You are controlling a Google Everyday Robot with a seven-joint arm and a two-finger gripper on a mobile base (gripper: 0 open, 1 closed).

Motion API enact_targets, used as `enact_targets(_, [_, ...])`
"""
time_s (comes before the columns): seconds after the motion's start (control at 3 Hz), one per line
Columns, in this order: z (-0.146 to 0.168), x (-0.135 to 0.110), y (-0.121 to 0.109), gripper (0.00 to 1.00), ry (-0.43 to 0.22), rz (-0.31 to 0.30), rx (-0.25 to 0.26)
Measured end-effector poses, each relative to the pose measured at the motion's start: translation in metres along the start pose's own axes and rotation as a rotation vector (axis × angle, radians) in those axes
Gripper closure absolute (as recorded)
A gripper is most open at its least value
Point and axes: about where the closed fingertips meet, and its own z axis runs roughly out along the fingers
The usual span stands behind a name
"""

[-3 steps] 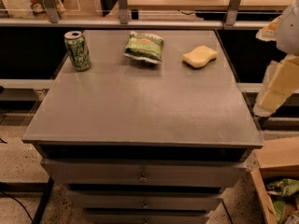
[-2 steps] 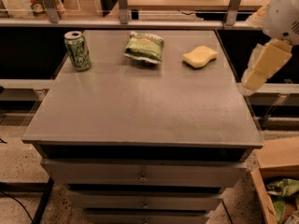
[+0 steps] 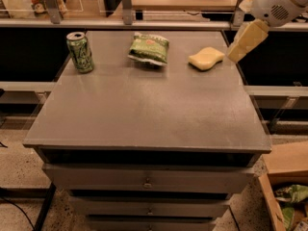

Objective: Move sponge near green can

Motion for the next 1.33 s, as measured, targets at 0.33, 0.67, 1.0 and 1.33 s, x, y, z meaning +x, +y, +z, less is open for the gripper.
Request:
enact_targets(0.33, [0.035,0.010,-0.034,0.00,-0.074,0.071,0.010])
enact_targets(0.67, [0.075,0.017,-0.059,0.00,-0.129,0.116,0.008])
enact_targets(1.0, [0.115,0.022,-0.075,0.00,-0.160,0.141,-0.006])
enact_targets(1.33, [0.147,0.027,-0.083,0.00,-0.172,0.151,-0.023])
